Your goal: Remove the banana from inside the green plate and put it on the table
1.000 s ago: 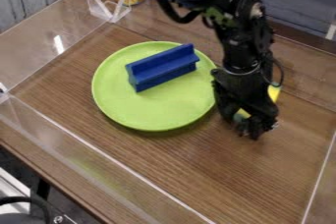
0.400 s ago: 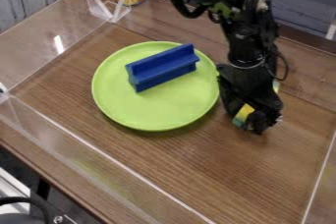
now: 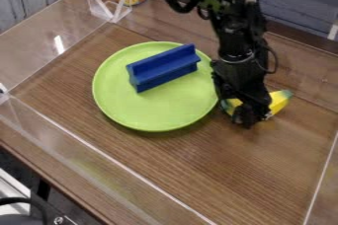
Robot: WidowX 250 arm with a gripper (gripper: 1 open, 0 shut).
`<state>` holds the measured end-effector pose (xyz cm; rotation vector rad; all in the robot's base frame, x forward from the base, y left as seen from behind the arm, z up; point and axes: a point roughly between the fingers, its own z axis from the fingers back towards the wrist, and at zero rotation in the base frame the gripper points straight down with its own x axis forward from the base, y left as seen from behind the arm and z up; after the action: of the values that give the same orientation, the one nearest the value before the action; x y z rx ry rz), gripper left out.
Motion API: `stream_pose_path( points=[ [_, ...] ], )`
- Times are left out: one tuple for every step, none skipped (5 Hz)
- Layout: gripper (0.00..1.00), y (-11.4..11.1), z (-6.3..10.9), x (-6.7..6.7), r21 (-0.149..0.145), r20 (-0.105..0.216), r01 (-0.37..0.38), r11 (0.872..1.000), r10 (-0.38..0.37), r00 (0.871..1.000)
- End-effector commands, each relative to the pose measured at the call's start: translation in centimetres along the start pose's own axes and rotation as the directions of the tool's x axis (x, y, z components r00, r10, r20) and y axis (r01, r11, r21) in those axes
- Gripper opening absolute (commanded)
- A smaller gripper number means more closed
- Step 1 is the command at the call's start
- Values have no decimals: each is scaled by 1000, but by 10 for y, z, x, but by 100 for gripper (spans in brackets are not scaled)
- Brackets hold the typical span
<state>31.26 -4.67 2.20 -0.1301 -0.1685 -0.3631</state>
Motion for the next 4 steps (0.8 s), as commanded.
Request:
stream_pose_path(
  points=[
    [0,0,5,4,-5,24,-23,1000,23,999],
    [0,-5,1,4,-20,25,-45,999,46,999],
    [0,-11,5,-4,-32,25,-83,996,84,996],
    [0,-17,9,-11,-46,26,-121,992,123,992]
  ],
)
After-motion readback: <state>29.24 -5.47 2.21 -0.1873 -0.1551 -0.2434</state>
